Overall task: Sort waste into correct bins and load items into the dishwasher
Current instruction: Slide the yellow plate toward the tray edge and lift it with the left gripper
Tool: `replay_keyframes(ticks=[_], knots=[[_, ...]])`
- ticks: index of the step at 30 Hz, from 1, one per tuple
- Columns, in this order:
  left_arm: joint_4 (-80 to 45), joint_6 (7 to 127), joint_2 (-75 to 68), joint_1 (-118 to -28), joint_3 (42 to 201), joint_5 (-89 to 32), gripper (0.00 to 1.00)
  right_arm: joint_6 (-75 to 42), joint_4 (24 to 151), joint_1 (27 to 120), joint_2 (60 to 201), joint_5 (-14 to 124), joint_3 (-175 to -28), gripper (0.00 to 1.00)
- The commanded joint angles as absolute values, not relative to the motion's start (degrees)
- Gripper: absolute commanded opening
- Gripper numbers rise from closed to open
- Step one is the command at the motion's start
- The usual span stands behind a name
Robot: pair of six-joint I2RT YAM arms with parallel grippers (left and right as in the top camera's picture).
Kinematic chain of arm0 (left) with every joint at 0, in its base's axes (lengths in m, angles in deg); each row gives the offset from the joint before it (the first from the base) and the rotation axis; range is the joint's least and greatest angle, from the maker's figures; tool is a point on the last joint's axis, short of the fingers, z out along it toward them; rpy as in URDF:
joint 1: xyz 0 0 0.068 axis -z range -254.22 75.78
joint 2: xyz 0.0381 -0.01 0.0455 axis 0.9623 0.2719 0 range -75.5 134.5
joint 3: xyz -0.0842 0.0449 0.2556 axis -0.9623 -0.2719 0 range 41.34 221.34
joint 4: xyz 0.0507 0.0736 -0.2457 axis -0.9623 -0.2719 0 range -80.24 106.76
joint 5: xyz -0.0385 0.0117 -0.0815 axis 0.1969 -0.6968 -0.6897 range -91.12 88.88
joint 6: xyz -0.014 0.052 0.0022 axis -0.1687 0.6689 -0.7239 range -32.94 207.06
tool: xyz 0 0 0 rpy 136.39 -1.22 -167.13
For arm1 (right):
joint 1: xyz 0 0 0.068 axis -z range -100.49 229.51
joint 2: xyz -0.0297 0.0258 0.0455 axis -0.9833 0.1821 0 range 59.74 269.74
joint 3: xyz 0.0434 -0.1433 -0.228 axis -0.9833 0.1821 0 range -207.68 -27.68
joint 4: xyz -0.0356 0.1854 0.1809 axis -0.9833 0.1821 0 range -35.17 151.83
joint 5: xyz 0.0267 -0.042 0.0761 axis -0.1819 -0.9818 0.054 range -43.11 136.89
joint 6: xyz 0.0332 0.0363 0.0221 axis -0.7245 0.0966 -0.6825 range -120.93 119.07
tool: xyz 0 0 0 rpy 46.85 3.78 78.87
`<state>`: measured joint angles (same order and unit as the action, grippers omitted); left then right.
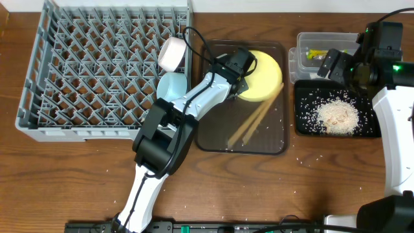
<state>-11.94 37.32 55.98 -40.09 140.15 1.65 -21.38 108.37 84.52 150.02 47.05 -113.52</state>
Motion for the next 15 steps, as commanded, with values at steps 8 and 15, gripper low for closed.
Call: replay_keyframes(ticks=[8,15], knots=[[-12.2,38.5,59.4,-41.3,137.1,-2.2,0.08,-22.1,108.5,84.6,150.1,46.5,-113.8,0.99],[-7.9,38.6,58.6,-43.3,137.7,-8.8,0.07,-22.1,108.4,84.6,150.1,46.5,-113.8,0.99]])
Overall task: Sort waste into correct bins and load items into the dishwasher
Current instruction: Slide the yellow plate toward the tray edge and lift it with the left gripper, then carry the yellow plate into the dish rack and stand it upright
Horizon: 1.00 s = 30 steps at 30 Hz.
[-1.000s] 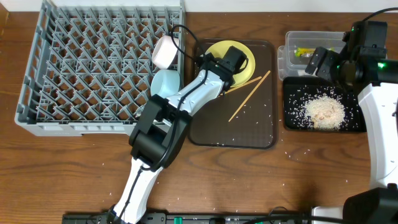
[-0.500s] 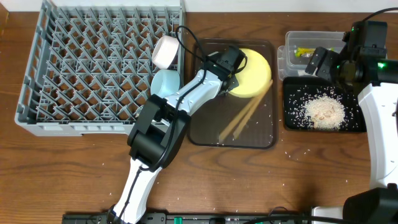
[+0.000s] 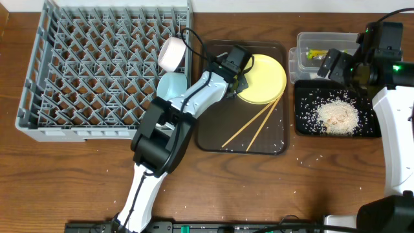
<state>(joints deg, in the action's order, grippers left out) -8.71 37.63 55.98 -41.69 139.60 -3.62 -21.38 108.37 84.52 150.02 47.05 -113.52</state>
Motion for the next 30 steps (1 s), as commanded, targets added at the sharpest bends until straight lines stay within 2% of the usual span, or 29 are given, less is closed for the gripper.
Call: replay_keyframes(ticks=[1,7,30], knots=[[-6.8,38.6,58.3,-43.7,137.7,-10.6,0.07,-22.1,108.4,84.6,150.1,46.5,-113.8,0.99],[-3.7,38.6,55.0,-46.8,137.7,-18.2,0.07,-22.1,108.4,84.6,150.1,46.5,-113.8,0.99],[-4.4,53.2,35.6,-50.5,137.7,-18.4,0.07,-22.1,108.5,84.6,150.1,46.5,-113.8,0.99]])
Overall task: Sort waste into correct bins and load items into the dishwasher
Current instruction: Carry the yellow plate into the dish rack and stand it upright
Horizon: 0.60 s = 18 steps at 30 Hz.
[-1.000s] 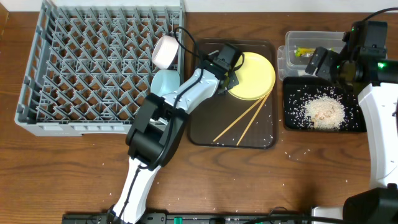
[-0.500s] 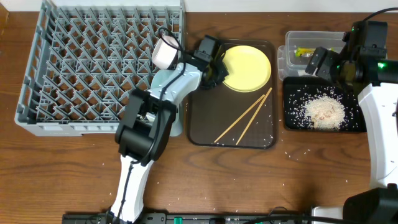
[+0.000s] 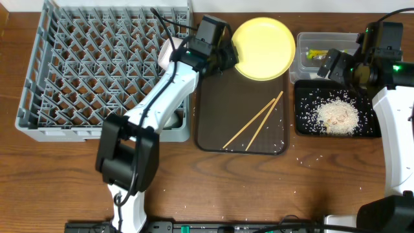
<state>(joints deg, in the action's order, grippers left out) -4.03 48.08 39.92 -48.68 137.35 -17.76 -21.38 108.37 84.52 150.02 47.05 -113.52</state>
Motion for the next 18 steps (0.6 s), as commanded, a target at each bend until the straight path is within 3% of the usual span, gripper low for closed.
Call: replay_keyframes(ticks=[1,18], knots=[[-5.0,54.5,34.5,-51.2,137.7,-18.3,0.07,-22.1,108.5,84.6,150.1,46.5,-113.8,0.99],[-24.8,74.6,20.3,-68.7,137.7,3.8,0.07,-22.1,108.4,84.6,150.1,46.5,-113.8,0.99]])
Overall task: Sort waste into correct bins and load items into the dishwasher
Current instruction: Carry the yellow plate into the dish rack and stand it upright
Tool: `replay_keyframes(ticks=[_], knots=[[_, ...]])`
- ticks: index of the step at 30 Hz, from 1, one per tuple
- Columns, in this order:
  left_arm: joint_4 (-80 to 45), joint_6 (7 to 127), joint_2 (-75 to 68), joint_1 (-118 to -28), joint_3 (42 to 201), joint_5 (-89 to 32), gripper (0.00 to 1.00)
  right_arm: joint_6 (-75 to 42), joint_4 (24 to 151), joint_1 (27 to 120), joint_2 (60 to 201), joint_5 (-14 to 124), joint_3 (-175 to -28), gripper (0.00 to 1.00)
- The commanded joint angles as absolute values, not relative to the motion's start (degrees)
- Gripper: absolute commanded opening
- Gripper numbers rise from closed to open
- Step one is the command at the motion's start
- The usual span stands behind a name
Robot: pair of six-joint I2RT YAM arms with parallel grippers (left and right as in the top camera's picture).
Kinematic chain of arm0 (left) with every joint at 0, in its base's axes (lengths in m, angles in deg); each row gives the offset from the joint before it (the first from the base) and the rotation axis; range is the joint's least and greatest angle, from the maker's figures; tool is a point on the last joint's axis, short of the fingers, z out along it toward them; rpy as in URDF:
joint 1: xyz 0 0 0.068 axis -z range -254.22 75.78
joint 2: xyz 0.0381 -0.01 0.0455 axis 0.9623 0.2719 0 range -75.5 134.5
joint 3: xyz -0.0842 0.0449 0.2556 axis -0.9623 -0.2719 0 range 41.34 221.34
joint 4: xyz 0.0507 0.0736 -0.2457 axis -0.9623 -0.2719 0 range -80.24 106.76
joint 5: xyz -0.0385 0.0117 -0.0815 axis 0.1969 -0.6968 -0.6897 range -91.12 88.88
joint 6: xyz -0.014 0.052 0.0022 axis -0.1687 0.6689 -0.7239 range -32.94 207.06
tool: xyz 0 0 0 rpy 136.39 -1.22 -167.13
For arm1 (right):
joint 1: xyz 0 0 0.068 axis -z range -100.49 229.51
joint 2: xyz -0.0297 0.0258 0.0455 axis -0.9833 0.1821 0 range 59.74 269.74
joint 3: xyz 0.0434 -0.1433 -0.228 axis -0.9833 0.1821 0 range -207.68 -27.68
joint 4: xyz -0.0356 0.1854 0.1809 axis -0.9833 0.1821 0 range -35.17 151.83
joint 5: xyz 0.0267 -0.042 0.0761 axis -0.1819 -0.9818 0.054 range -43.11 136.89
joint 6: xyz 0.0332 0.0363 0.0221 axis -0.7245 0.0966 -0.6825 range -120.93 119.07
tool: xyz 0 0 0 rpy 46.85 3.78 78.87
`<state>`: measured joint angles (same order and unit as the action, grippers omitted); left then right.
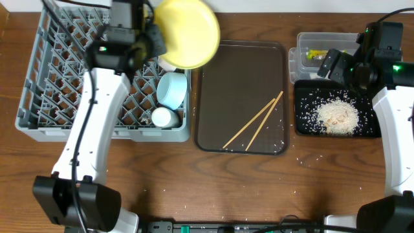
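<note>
My left gripper (157, 40) is shut on the rim of a yellow plate (189, 32). It holds the plate high over the back right corner of the grey dish rack (77, 84). A light blue bowl (173, 89) and a white cup (163, 117) sit in the rack's right side. Two wooden chopsticks (255, 120) lie on the dark brown tray (233, 71). My right gripper (328, 65) hovers at the back left corner of the black bin (304, 123). That bin holds scattered rice (336, 115). The right fingers' gap does not show.
A clear plastic container (310, 45) with some yellow scraps stands behind the black bin. Rice grains lie scattered on the wooden table (259, 188) in front of the tray. The right arm's white links run down the right edge.
My left arm has moved left with the yellow plate, from above the tray's back edge to over the rack's back right corner. The bowl and cup in the rack now show. The right arm is unchanged.
The left gripper first gripped the yellow plate on the tray, with the chopsticks partly under it. It then held the plate slightly back, chopsticks lying on the tray. Later the plate was above the tray's back edge, and now it is over the rack.
</note>
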<state>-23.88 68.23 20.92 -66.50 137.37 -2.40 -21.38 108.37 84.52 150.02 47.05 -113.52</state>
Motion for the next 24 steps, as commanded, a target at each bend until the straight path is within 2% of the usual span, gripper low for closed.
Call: replay_keyframes(ticks=[1,9,14,24], knots=[[-25.0,75.4,20.3,-69.4,137.7,5.5,0.08,-22.1,108.4,84.6,150.1,46.5,-113.8,0.99],[-22.1,87.4,20.4,-73.8,137.5,16.2,0.07,-22.1,108.4,84.6,150.1,46.5,-113.8,0.99],[-19.9,90.1,21.7,-75.7,137.4,17.1,0.07,-22.1,108.4,84.6,150.1,46.5,-113.8,0.99],[-15.6,92.6,25.5,-75.8,137.4,26.9,0.08,-22.1,108.4,84.6,150.1,46.5,-113.8,0.99]])
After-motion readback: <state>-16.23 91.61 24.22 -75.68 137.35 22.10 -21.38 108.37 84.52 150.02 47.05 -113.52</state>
